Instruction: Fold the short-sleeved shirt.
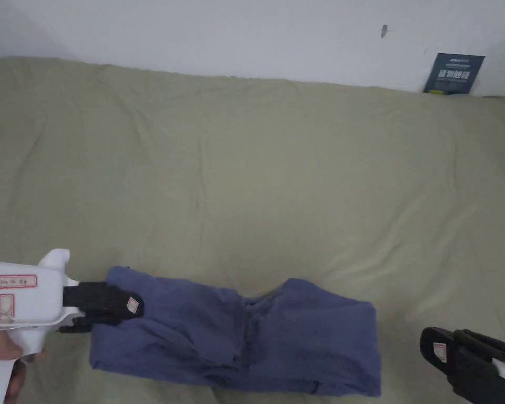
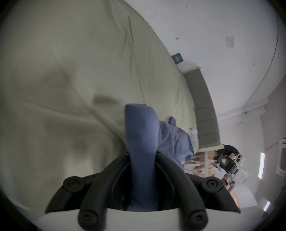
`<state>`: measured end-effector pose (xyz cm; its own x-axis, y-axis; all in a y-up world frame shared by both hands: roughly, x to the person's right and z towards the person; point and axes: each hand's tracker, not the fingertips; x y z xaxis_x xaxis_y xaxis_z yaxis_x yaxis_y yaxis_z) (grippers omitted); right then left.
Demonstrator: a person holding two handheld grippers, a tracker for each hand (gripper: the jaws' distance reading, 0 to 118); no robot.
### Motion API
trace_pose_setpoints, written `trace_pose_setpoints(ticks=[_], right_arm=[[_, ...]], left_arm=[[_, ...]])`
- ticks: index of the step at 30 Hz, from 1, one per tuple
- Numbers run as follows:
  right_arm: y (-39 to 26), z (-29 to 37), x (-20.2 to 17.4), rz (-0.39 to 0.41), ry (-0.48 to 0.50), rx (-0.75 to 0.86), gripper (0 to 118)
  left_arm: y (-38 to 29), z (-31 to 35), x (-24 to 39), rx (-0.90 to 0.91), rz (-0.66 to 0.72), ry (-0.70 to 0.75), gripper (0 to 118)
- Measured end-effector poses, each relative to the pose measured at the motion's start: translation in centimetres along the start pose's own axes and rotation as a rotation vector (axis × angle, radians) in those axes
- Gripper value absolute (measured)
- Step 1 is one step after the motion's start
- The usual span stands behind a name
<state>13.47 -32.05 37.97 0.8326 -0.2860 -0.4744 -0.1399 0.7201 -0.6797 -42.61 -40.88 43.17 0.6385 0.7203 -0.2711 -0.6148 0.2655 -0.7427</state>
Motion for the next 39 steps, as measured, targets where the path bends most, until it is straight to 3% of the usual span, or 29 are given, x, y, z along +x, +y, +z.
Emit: trace_pose_setpoints(ticks=[4, 9, 10, 14, 16, 24, 25, 26, 27, 33, 36, 39], right_arm=[[0.0, 0.2, -0.4, 0.010, 0.026, 0.013, 0], [-0.3, 0.9, -0.5, 0.022, 0.035, 0.023, 0], [-0.3, 1.2, -0.4, 0.023, 0.035, 0.025, 0], [-0.3, 2.4, 0.0, 0.044, -0.018, 0.053, 0], [-0.4, 3.1, 0.4, 0.058, -0.061, 0.073, 0], [-1.1, 5.0, 3.0, 0.020, -0.138, 0.095, 0], [-1.2, 5.2, 3.4, 0.010, -0.146, 0.092, 0], [-1.4, 5.4, 3.7, 0.003, -0.154, 0.091, 0], [-1.6, 5.5, 4.1, -0.002, -0.159, 0.093, 0], [-2.2, 6.7, 6.0, -0.058, -0.192, 0.097, 0], [-2.3, 6.9, 6.6, -0.077, -0.194, 0.106, 0], [-2.3, 6.6, 6.8, -0.098, -0.170, 0.110, 0]], left_arm=[[0.4, 4.3, 3.4, 0.067, -0.067, 0.179, 11], [-0.6, 2.9, 11.4, 0.038, -0.212, 0.373, 11], [-0.8, 2.1, 12.8, 0.039, -0.198, 0.372, 11], [-2.4, -1.6, 18.7, 0.034, -0.375, 0.489, 11], [-3.1, -4.0, 21.0, 0.020, -0.393, 0.471, 11], [-7.0, -16.7, 25.9, -0.080, -0.585, 0.589, 13], [-7.7, -18.6, 26.1, -0.097, -0.610, 0.613, 27], [-8.5, -20.3, 26.3, -0.101, -0.616, 0.634, 76], [-9.2, -21.8, 26.5, -0.098, -0.630, 0.637, 116], [-10.0, -24.3, 24.6, -0.161, -0.516, 0.477, 113], [-8.3, -16.4, 26.1, -0.091, -0.450, 0.358, 112], [-6.1, -11.2, 24.2, -0.029, -0.329, 0.207, 102]])
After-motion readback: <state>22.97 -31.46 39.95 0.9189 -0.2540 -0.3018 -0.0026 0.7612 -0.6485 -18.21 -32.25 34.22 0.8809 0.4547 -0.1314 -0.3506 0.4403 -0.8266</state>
